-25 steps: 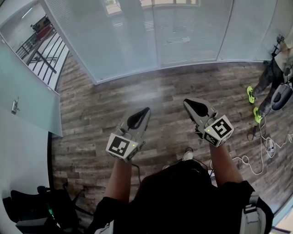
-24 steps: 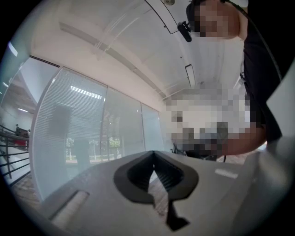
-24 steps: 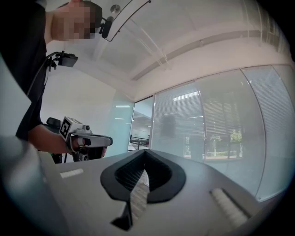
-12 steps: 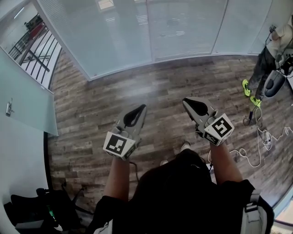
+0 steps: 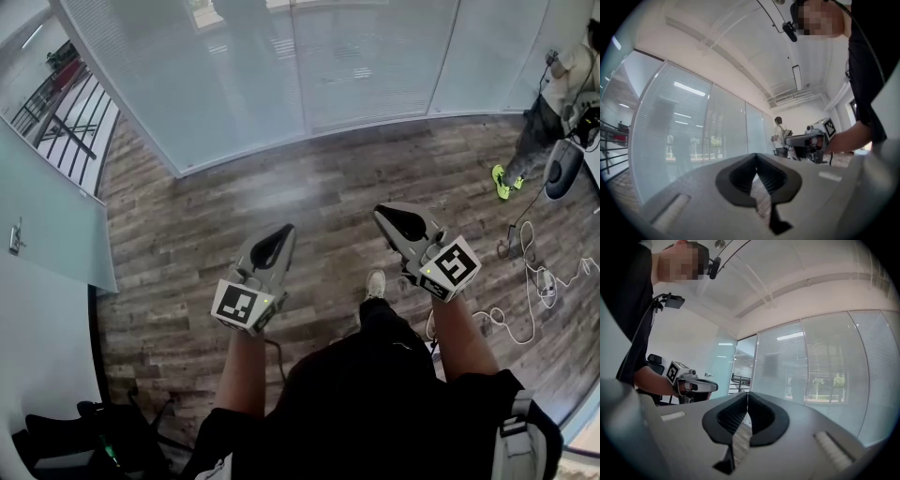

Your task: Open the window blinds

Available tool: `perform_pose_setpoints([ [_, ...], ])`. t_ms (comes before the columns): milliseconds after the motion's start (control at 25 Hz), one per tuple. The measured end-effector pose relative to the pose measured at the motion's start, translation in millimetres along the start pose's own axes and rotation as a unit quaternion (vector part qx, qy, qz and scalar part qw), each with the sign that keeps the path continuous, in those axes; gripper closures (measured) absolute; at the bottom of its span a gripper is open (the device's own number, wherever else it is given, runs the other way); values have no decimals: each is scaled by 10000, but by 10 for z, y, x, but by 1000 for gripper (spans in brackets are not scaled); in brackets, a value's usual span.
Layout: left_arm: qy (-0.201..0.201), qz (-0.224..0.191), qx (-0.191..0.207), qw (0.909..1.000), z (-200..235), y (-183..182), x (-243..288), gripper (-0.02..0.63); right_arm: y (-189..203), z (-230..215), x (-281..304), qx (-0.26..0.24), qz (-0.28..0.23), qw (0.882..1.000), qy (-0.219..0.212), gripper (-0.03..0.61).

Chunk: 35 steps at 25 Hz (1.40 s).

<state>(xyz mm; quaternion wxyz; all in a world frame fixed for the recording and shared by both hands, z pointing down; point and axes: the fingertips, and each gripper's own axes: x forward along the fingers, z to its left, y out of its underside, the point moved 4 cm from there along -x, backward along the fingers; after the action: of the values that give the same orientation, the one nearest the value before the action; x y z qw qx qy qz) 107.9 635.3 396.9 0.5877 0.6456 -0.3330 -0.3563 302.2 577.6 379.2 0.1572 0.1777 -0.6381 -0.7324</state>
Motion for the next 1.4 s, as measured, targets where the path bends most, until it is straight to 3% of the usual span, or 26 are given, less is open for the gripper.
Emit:
perform_pose_setpoints([
  [320,-209,-97,296,9993,265,112,244,610,100,-391,236,41,-34,9999,-98,572],
  [640,-546,77,115,9984,639,147,586,610,313,-804,698,175,-20,9987,-473,572],
  [880,-775,149,270,9965,918,142,928,610,358,-1149,1014,225,34,9968,-767,571],
  [1000,-886,105,532,9946,1103,186,1070,610,383,-1338,1151,178,48,9953,-948,572],
  [1200,-1064,125,267,9939,1203,88,1397,610,342,-1707,1318,207,-120,9948,-991,572],
  [1400,-1210,205,318,9919,1345,188,1594,611,444,-2002,1411,196,-49,9939,-1082,572],
])
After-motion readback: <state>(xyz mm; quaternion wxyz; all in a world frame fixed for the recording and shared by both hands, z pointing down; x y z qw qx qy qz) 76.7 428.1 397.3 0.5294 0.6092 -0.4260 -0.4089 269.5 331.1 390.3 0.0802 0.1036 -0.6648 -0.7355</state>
